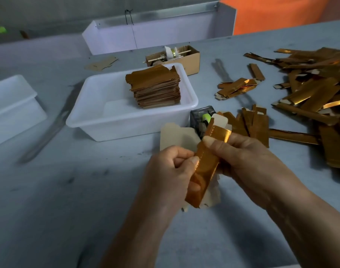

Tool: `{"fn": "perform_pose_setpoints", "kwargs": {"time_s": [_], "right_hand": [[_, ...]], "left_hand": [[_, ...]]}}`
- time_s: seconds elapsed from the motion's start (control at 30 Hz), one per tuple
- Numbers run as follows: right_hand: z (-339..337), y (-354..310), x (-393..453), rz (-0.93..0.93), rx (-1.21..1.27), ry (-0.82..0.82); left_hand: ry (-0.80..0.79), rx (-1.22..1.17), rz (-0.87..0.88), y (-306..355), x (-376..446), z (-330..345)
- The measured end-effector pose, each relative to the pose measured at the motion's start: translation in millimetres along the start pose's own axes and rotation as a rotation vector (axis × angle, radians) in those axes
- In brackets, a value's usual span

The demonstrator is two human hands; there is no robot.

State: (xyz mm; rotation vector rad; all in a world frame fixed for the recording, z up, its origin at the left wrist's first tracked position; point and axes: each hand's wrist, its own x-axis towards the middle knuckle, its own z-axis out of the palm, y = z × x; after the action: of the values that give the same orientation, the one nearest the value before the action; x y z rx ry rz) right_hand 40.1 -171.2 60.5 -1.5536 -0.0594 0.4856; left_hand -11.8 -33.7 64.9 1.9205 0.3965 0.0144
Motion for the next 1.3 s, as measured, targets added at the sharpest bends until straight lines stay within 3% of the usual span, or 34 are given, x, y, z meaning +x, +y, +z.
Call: {"fn": "perform_pose_setpoints", "kwargs": {"time_s": [0.07,0.13,0.2,0.33,0.6,1.13,1.2,1.3], "right_hand": [[-9.6,-6.6,2.6,-0.083,-0.139,0.100],[-22.8,-6.9,7.1,-0.177,-0.257,0.333],[-34.1,0.0,12.0,-0.154,-0.304,0.466],[-35.7,21.6,18.5,-0.011,-0.345,0.376],[-32.4,16.5,25.9,0.026,-0.330,0.267],[-25.2,14.7,29.8,0.026,-0.394,0.295],[-25.6,15.3,29.9,0.043,-0.343,0.283],[-28.7,16.4,27.2,0.099,-0.042,0.198]], "left_hand": [[0.078,-0.014,0.005,-4.0,3.5,-1.1],[0.147,-0.086,-0.036,-8.8,6.6,-1.4],[0.189,-0.170,-0.095,-12.2,8.8,-0.6],[0.190,-0.224,-0.128,-18.0,11.5,4.1],[0.120,-0.244,-0.087,-19.9,12.6,11.3],[0.138,-0.190,-0.088,-22.7,14.2,13.4],[0.144,-0.182,-0.088,-22.8,14.6,13.8],[0.142,-0.162,-0.100,-22.6,15.1,14.8]]}}
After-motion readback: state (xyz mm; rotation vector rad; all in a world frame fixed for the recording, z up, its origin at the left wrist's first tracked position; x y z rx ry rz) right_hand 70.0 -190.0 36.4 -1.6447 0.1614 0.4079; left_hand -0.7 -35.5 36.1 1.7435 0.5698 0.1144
